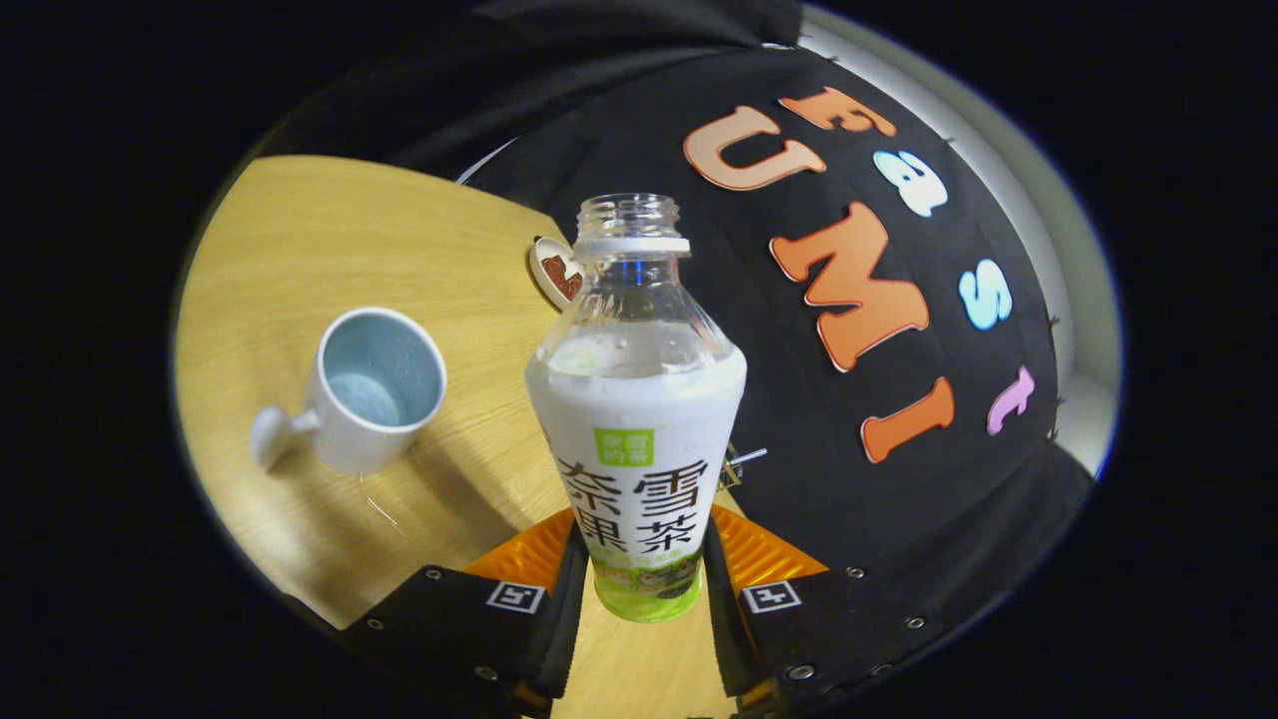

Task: Take the bottle from table, then pour the juice into the cup, finally place the bottle on the coaster

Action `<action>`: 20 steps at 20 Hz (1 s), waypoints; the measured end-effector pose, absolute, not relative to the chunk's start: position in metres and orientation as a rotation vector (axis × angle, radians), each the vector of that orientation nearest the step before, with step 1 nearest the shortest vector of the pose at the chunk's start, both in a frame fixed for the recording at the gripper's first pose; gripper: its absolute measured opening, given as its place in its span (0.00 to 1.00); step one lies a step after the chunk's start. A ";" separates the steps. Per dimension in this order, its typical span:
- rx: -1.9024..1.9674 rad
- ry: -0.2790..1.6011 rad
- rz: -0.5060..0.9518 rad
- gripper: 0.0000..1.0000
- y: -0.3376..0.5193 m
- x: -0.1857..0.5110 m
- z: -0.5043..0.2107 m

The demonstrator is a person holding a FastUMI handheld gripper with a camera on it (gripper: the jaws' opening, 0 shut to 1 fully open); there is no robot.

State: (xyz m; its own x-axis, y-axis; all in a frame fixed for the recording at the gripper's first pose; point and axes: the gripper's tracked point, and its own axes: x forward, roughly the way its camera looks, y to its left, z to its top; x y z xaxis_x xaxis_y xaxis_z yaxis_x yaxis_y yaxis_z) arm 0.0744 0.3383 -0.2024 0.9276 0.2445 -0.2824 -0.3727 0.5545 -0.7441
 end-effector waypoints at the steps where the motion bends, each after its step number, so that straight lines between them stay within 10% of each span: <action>1: -0.842 0.163 0.372 0.58 0.337 0.076 -0.202; 20: -0.068 0.370 0.331 0.58 0.324 0.221 -0.261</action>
